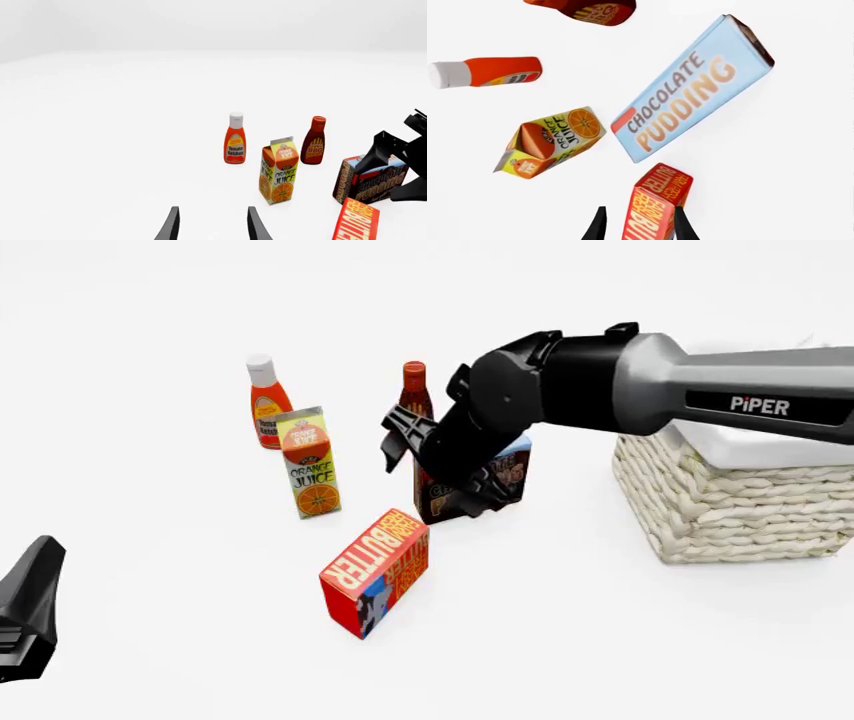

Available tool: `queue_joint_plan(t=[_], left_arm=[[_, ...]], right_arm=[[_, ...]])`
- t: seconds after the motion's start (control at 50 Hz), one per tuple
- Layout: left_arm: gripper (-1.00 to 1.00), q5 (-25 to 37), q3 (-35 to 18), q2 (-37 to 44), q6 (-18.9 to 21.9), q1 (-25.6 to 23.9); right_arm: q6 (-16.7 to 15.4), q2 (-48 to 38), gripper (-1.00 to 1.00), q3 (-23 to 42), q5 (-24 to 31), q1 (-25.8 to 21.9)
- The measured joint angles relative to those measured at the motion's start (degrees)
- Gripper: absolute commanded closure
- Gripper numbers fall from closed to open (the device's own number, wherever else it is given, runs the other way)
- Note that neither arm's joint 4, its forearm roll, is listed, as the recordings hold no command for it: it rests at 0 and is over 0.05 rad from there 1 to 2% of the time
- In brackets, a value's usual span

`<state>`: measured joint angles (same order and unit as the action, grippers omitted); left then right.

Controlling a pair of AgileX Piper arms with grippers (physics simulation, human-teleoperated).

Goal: Pick the butter and place it in the basket.

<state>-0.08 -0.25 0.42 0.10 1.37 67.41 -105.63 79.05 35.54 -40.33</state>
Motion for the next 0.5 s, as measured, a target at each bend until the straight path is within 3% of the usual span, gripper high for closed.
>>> queue_joint_plan(t=[0.5], left_arm=[[-1.00, 0.00, 0.00, 0.00, 0.00, 0.00]], right_arm=[[0.60, -0.29, -1.00, -1.53, -0.80, 0.30]])
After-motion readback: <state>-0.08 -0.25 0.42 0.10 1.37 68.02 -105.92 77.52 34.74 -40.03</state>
